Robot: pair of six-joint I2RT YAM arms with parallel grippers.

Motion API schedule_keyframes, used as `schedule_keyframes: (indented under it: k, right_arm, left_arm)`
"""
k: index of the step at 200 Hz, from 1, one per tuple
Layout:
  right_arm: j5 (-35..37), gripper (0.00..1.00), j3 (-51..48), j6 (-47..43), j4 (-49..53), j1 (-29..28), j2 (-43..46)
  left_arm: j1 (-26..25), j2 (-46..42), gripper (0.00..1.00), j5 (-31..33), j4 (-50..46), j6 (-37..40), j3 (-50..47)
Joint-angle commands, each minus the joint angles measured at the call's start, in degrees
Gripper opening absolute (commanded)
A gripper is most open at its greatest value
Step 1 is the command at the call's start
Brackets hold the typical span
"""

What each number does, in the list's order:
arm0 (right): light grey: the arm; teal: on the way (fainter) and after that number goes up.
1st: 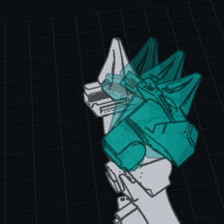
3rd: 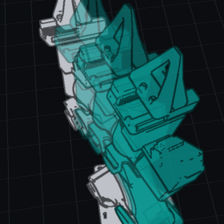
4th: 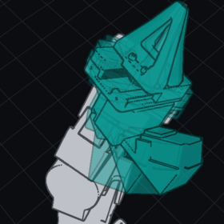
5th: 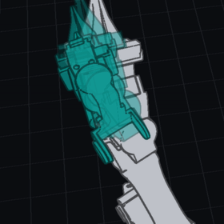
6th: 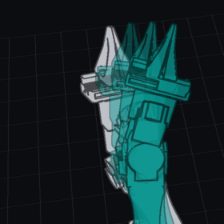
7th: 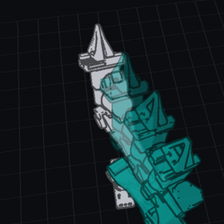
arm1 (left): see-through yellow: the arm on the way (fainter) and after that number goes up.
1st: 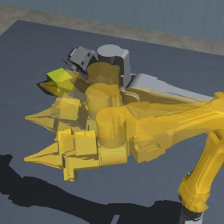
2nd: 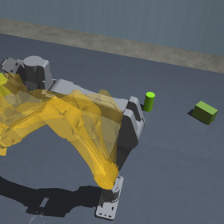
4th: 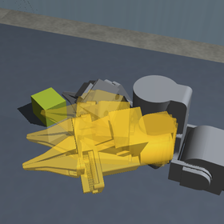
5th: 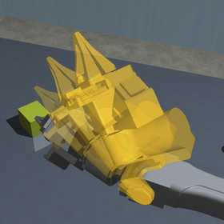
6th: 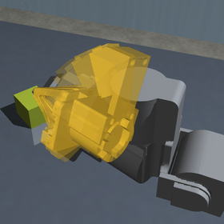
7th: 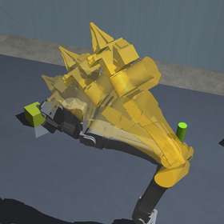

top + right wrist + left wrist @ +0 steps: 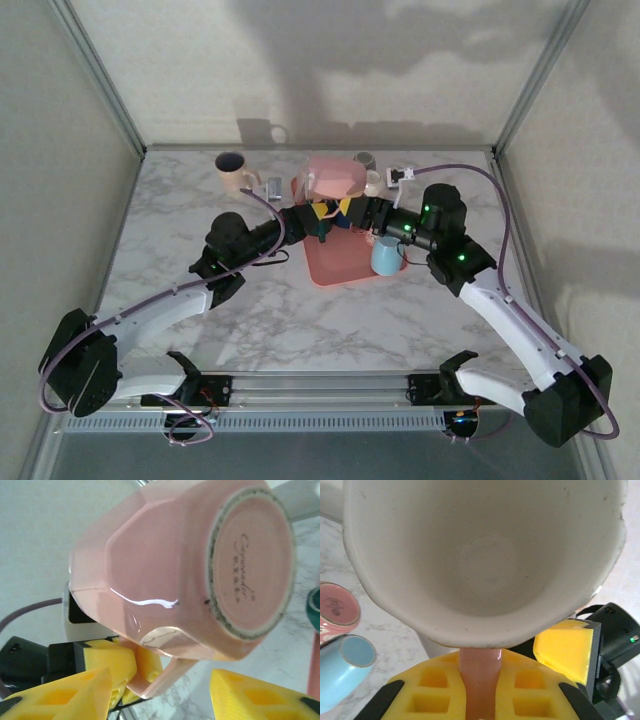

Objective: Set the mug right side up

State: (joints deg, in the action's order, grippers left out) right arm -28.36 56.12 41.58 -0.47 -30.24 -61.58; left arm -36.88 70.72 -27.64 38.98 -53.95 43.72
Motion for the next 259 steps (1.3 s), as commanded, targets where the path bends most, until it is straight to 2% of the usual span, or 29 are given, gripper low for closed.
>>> schedule_keyframes:
  k: [1,22,43,88,121,139,157,217,237,259]
  right_arm:
    - [3.44,0.56,2.36,-4.99,8.10,0.67,1.24]
    - [6.70,0.58,3.82,-8.52,14.33,0.80,1.44]
    - [11.44,0.58,5.60,-11.90,21.41,0.87,0.97]
    - [17.16,0.58,8.90,-17.68,31.71,0.82,-1.24]
    - [18.42,0.58,9.16,-18.70,32.29,0.80,-2.09]
    - [18.72,0.58,9.90,-18.84,33.09,0.86,-3.21]
    - [18.76,0.58,11.07,-19.18,34.76,0.86,-4.75]
    - [18.20,0.56,12.29,-21.35,35.06,0.78,-8.24]
    - [18.34,0.57,12.97,-21.95,35.18,0.74,-9.45]
    - [17.95,0.57,13.79,-22.10,35.55,0.76,-10.65]
  left_arm:
    - [0.75,-3.69,0.00,2.29,-2.12,7.30,4.55]
    - [0.94,-4.88,0.00,4.05,-8.82,11.69,6.13]
    - [1.09,-6.23,0.00,9.42,-18.34,16.48,8.43]
    - [1.20,-6.29,0.00,28.84,-42.22,23.75,14.85]
    - [1.51,-5.70,0.00,40.67,-51.51,25.52,17.04]
    - [2.70,-4.95,0.00,45.03,-55.03,25.89,17.60]
    - [5.99,-3.36,0.00,46.62,-58.54,25.63,18.37]
    - [20.72,3.09,0.00,41.81,-60.45,27.74,18.35]
    - [23.90,7.19,0.00,40.69,-61.62,29.79,19.88]
    - [25.77,12.53,0.00,43.96,-64.44,32.30,23.00]
